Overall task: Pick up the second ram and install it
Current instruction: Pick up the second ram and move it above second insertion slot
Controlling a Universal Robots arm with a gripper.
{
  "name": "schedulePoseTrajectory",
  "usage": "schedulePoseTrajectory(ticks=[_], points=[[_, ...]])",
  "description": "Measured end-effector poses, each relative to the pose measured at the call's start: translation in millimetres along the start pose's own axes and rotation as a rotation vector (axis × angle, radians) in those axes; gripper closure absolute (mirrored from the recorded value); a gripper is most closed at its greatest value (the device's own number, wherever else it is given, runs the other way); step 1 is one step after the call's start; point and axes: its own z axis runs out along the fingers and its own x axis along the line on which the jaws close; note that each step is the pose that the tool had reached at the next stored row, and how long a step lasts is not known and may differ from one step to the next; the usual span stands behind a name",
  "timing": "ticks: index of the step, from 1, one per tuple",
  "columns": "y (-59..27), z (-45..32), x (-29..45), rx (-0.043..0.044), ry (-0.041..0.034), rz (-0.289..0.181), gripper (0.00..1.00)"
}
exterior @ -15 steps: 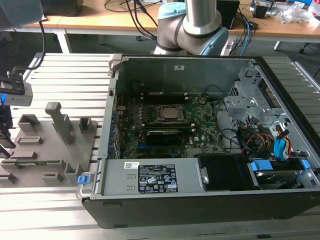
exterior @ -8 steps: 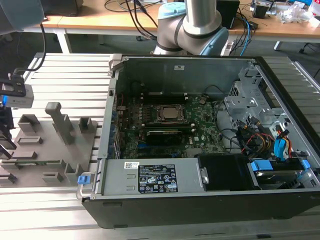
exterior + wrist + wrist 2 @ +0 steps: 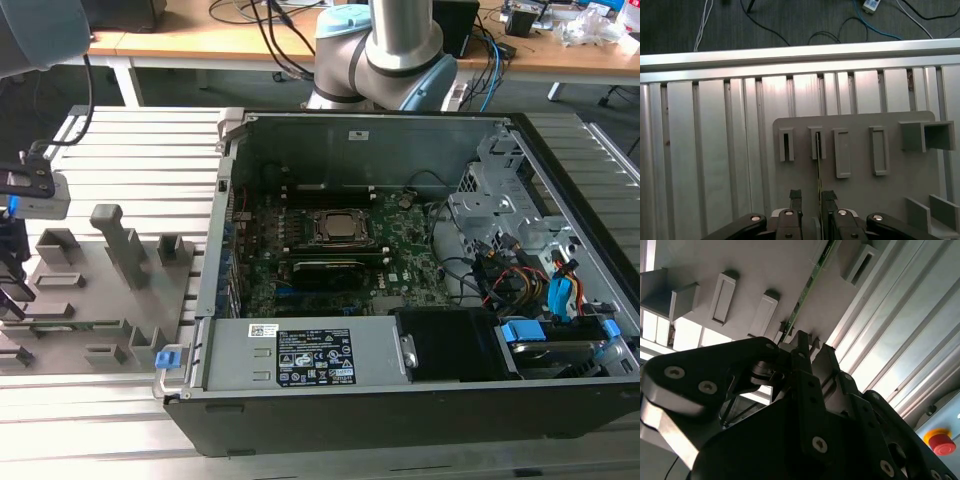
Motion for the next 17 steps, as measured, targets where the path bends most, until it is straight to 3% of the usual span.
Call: schedulePoseTrajectory(ticks=[17], points=[[-0.7, 15.9, 0.4, 0.0000, 0.0000, 0.000, 0.70]])
